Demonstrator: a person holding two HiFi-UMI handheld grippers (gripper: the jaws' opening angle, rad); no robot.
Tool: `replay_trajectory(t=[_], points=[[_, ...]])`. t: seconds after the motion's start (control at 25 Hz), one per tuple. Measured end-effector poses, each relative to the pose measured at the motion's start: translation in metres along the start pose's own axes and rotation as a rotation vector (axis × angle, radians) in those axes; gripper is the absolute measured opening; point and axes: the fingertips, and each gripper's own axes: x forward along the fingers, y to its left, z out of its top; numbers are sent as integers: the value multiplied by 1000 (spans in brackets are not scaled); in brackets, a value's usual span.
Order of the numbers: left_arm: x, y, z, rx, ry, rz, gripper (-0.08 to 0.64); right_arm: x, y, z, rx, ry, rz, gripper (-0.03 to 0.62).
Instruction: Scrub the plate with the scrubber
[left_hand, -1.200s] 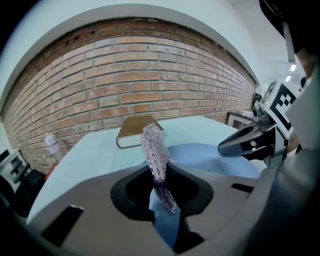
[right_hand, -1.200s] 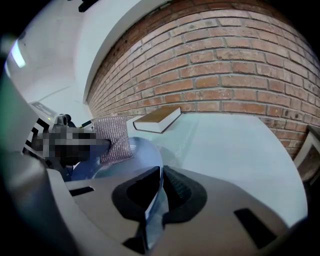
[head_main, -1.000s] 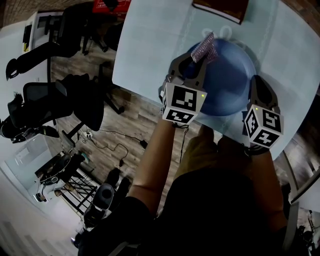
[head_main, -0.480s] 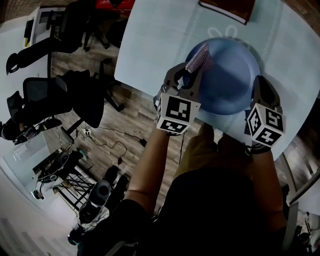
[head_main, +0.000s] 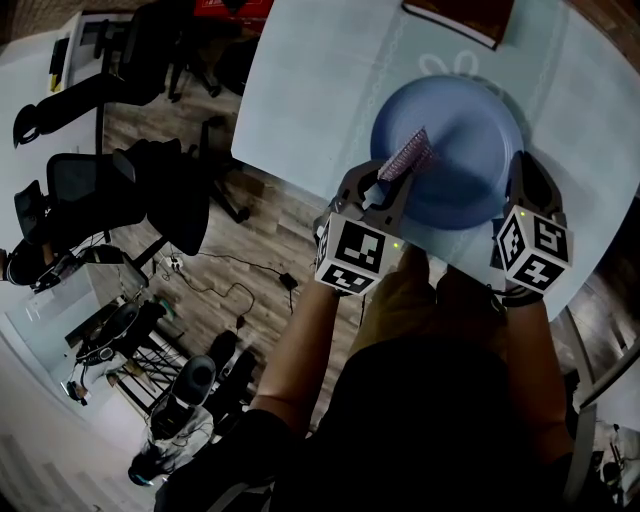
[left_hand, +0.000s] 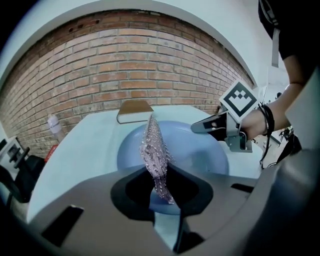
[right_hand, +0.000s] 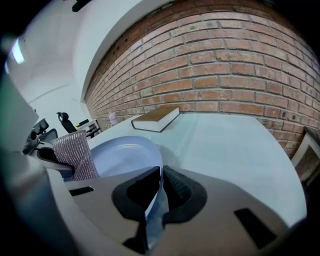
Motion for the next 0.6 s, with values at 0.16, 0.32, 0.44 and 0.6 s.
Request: replay_trajectory(t=[0.16, 0.32, 0.44, 0.6], points=[[-1, -21, -7, 1, 26, -82, 78, 1, 0, -1, 4, -2, -4, 48], [4, -44, -6, 20, 32, -149, 78, 0, 0, -3, 4, -4, -6, 48], [12, -59, -3, 52, 33, -179, 78, 0, 1, -4, 5, -4, -4, 48], [21, -68, 2, 85, 56, -175, 78, -1, 0, -2, 8, -4, -5, 48]])
